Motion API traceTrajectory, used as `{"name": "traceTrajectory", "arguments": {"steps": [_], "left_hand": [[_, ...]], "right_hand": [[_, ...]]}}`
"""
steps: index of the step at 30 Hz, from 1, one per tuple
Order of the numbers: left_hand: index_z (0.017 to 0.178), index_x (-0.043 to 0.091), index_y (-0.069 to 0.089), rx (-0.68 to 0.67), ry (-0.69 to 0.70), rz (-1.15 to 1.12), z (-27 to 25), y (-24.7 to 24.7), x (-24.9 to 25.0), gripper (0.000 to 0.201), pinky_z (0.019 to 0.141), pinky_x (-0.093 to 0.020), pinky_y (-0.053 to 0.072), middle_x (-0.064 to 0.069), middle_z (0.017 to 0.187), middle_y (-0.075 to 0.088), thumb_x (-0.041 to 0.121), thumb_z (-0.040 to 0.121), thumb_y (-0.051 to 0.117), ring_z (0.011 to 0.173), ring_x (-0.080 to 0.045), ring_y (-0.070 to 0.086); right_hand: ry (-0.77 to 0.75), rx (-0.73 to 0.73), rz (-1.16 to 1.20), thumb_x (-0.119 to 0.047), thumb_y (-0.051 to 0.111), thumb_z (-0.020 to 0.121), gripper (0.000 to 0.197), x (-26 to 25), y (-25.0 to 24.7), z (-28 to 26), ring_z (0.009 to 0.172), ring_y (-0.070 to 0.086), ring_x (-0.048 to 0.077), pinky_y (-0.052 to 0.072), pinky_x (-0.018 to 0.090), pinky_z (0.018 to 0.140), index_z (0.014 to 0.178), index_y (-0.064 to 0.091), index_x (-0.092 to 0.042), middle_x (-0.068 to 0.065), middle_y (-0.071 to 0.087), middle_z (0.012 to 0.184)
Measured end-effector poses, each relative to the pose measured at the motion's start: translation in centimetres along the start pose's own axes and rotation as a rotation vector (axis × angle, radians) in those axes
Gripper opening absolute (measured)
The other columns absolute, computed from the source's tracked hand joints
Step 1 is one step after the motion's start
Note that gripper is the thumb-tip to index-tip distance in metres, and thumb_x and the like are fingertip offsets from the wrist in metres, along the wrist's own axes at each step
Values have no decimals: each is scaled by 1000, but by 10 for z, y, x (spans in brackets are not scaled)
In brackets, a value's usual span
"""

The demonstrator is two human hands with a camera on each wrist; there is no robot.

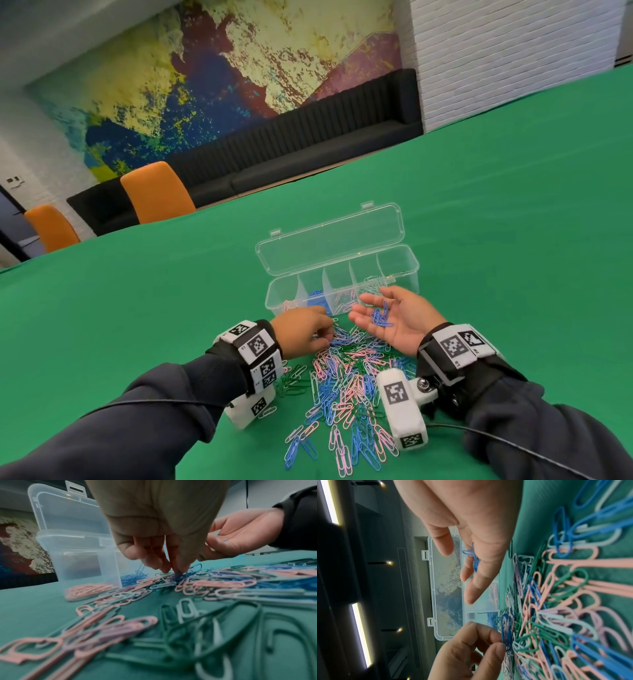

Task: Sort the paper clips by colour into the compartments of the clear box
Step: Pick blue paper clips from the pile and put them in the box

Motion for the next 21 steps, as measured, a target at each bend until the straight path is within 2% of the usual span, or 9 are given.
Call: {"name": "traceTrajectory", "arguments": {"steps": [3, 7, 11, 14, 16, 18, 20, 21], "left_hand": [[93, 9, 64, 64, -21, -64, -1, -4, -1, 12, 70, -17, 34, 4, 89, 51, 18, 90, 55, 78, -9, 46], [89, 9, 65, 197, -58, -242, -1, -19, 4, 8, 61, -5, 34, 9, 79, 54, 16, 89, 60, 65, 3, 45], [87, 16, 63, 353, -85, -422, 2, -34, 14, 2, 61, -9, 38, 11, 76, 55, 16, 89, 62, 63, -1, 46], [102, 10, 65, 321, -92, -435, 5, -34, 15, 15, 61, -5, 39, 8, 85, 57, 17, 89, 63, 63, 2, 46], [103, 9, 65, 275, -116, -376, 5, -29, 11, 16, 62, -1, 37, 3, 90, 62, 17, 90, 61, 66, 4, 47], [102, 10, 65, 194, -130, -292, 5, -23, 6, 14, 61, 0, 35, -1, 97, 66, 16, 90, 60, 69, 1, 48], [104, 12, 66, 111, -119, -209, 7, -18, 3, 16, 60, -5, 33, -2, 100, 66, 15, 89, 60, 68, -2, 46], [106, 13, 66, 79, -111, -169, 9, -16, 3, 18, 63, -10, 34, -2, 102, 65, 16, 89, 60, 69, -4, 45]], "right_hand": [[-2, 5, -11, -21, 33, 99, 36, 0, 0, 3, 57, 67, 32, 56, 31, 50, 88, 55, 5, 24, 58, 86], [-5, 30, -45, -22, 34, 99, 35, 1, -2, 4, 74, 60, 35, 55, 31, 48, 86, 55, 3, 22, 56, 85], [9, 45, -51, -21, 34, 99, 34, 4, -2, 5, 78, 56, 34, 55, 35, 48, 86, 54, 4, 22, 55, 83], [31, 23, 4, -22, 34, 100, 36, 5, 0, 3, 81, 55, 37, 56, 39, 47, 90, 53, 7, 26, 54, 88], [39, 8, 11, -23, 33, 100, 37, 3, 1, 2, 82, 56, 40, 56, 37, 47, 92, 53, 8, 28, 55, 94], [33, -2, 25, -23, 32, 100, 37, 1, 1, 1, 82, 57, 38, 56, 34, 47, 92, 53, 7, 27, 56, 94], [23, 0, 34, -24, 32, 100, 37, 0, 0, 2, 80, 57, 36, 56, 32, 47, 91, 53, 6, 25, 56, 91], [18, 4, 35, -24, 32, 100, 37, 0, 0, 2, 80, 58, 36, 56, 32, 47, 91, 53, 5, 25, 56, 91]]}}
Point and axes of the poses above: each hand's wrist, its own z-axis towards the middle knuckle, its own y-axis out of the palm, x = y × z, the point moved 2 cm from there along z, towards the middle knuckle
